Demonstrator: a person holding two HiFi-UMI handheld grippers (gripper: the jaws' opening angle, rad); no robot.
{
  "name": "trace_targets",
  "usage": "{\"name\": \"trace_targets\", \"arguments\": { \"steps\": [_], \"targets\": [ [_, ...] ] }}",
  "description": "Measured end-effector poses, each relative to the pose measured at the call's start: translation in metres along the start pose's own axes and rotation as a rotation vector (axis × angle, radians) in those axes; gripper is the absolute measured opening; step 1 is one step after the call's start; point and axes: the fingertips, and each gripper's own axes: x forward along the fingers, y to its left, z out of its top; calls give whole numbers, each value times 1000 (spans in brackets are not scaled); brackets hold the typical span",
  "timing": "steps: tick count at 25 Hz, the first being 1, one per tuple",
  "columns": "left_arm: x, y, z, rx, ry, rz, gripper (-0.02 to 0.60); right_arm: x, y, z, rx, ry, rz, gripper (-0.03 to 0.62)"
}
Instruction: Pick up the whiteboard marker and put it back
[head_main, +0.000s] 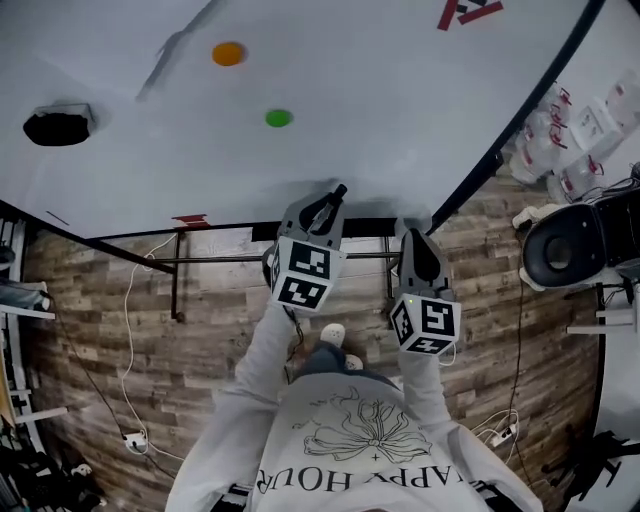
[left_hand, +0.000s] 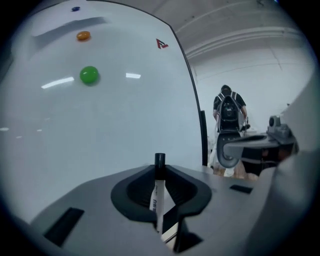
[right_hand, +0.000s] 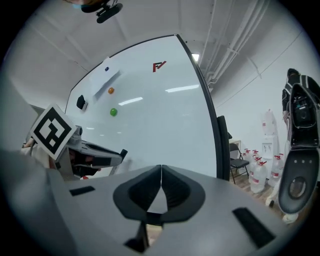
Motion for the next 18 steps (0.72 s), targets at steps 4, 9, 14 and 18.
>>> {"name": "trace_targets", "arguments": {
  "steps": [4, 9, 14, 18],
  "targets": [
    [-13, 1, 17, -104, -82, 4, 58, -3, 1, 6, -1, -17, 2, 5],
    [-17, -7, 27, -119, -115, 1, 57, -8, 0, 15, -9, -34, -5, 5],
    [-11, -24, 36, -113, -133, -34, 58, -18, -18, 20, -6, -46, -54, 5],
    [1, -42, 49, -110, -160, -85, 57, -31, -43, 23, 1, -56, -125, 5]
  ]
}}
